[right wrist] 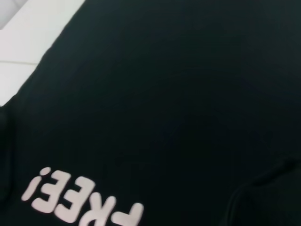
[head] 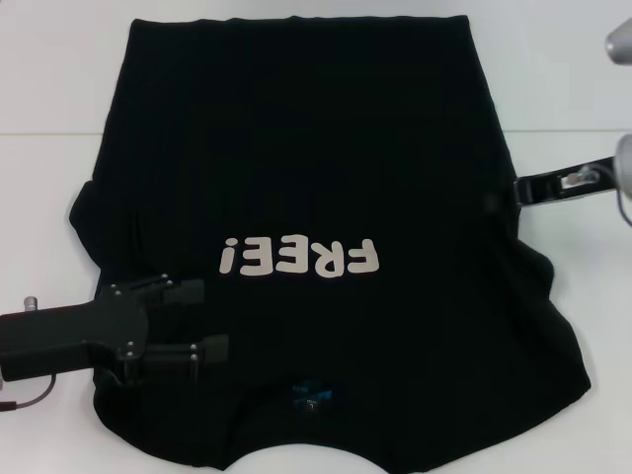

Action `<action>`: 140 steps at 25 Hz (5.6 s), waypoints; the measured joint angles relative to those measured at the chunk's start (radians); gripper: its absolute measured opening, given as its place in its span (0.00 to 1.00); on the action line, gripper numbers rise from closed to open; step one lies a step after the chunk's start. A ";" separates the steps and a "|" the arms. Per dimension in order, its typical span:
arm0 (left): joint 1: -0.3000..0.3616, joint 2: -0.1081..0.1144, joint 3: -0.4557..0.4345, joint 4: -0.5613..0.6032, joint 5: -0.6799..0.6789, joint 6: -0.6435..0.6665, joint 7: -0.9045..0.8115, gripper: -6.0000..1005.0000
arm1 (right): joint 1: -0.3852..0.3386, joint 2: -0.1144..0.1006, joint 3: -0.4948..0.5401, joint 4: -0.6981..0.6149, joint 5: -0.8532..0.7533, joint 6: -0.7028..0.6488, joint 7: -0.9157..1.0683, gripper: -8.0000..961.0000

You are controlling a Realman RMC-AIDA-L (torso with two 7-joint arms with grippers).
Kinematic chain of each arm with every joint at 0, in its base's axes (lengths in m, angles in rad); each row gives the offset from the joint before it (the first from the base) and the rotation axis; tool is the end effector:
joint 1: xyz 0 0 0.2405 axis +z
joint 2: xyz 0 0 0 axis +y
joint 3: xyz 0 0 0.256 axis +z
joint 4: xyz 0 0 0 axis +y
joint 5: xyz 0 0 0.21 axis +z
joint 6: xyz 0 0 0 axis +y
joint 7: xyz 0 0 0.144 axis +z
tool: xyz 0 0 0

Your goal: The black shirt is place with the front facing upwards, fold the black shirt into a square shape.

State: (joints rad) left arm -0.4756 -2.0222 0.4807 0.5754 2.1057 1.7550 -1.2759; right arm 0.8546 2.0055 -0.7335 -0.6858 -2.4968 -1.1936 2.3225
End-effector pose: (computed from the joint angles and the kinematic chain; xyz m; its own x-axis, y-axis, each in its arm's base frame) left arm -0.2934 0.2930 0.0252 0.7469 0.3463 0.5677 0.4719 -0.8775 -0.0855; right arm 0.2289 0.4395 0.0260 0.5402 -0.7840 -0.3057 -0.8305 -0.4381 -0.3440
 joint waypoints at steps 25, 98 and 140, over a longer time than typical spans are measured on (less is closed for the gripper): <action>-0.002 0.004 -0.059 -0.011 -0.053 0.028 -0.273 0.92 | -0.234 -0.027 0.046 0.127 0.509 -0.153 -0.526 0.67; -0.084 -0.010 0.335 0.410 0.562 -0.133 -1.101 0.51 | -0.359 0.082 0.186 0.181 0.483 -0.277 -1.290 0.89; -0.083 0.010 0.318 0.407 0.565 -0.086 -1.114 0.04 | -0.117 -0.025 -0.018 -0.262 -0.300 -0.485 0.062 0.89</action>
State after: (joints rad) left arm -0.5590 -2.0125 0.7992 0.9825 2.6706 1.6687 -2.3897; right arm 0.7375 1.9804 -0.7513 -0.9478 -2.7973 -1.6786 2.3845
